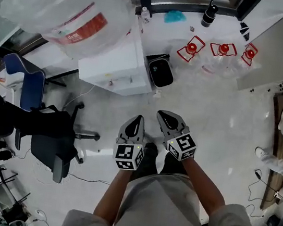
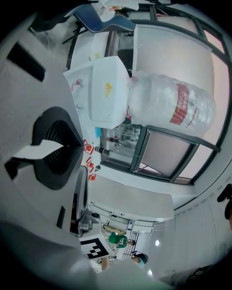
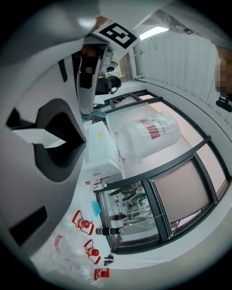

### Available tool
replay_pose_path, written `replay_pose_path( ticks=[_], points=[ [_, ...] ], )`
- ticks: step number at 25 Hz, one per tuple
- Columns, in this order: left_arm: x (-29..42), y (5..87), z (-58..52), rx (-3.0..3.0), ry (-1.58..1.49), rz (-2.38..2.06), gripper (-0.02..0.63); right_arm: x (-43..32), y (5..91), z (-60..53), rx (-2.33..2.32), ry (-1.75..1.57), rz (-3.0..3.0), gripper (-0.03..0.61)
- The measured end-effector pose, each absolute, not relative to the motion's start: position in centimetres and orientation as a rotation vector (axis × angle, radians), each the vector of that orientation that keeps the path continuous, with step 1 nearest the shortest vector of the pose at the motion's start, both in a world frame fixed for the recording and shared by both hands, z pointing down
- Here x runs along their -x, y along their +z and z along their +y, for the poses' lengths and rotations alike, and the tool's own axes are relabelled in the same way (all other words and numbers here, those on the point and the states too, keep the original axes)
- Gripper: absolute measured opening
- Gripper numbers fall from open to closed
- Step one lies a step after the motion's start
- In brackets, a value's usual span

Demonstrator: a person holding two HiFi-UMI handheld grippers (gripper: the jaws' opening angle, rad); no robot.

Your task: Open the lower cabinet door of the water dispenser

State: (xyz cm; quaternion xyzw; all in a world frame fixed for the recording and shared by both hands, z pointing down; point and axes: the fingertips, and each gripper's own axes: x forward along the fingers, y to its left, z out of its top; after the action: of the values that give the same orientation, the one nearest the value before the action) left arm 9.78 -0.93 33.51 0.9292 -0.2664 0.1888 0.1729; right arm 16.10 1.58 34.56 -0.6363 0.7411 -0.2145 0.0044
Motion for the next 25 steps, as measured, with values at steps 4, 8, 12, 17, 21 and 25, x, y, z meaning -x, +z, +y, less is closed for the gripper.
replay_pose_path(
  ticks=[4,8,12,17,21,25],
  points=[
    [-9.9,37.2,-2.6,-2.620,0.599,-0.683,0.008,-16.3,37.8,0.1,2.057,-0.696,2.282,0.011],
    [-11.1,40.3,-5.1,-2.597,0.643,-0.633,0.008,-17.4,40.9,-2.4,2.085,-0.722,2.282,0.011],
    [-12.4,43.1,-6.7,-2.582,0.697,-0.622,0.008,-18.5,44.0,-3.7,2.083,-0.763,2.296,0.011],
    [-14.7,46.7,-7.7,-2.567,0.741,-0.635,0.008,-20.4,48.0,-5.1,2.051,-0.780,2.332,0.012],
    [-16.3,50.2,-9.0,-2.550,0.764,-0.657,0.008,-21.8,51.3,-6.8,2.022,-0.761,2.393,0.012],
    [-16.9,54.0,-9.9,-2.492,0.773,-0.706,0.008,-23.0,55.1,-7.5,2.000,-0.766,2.443,0.012]
  ],
)
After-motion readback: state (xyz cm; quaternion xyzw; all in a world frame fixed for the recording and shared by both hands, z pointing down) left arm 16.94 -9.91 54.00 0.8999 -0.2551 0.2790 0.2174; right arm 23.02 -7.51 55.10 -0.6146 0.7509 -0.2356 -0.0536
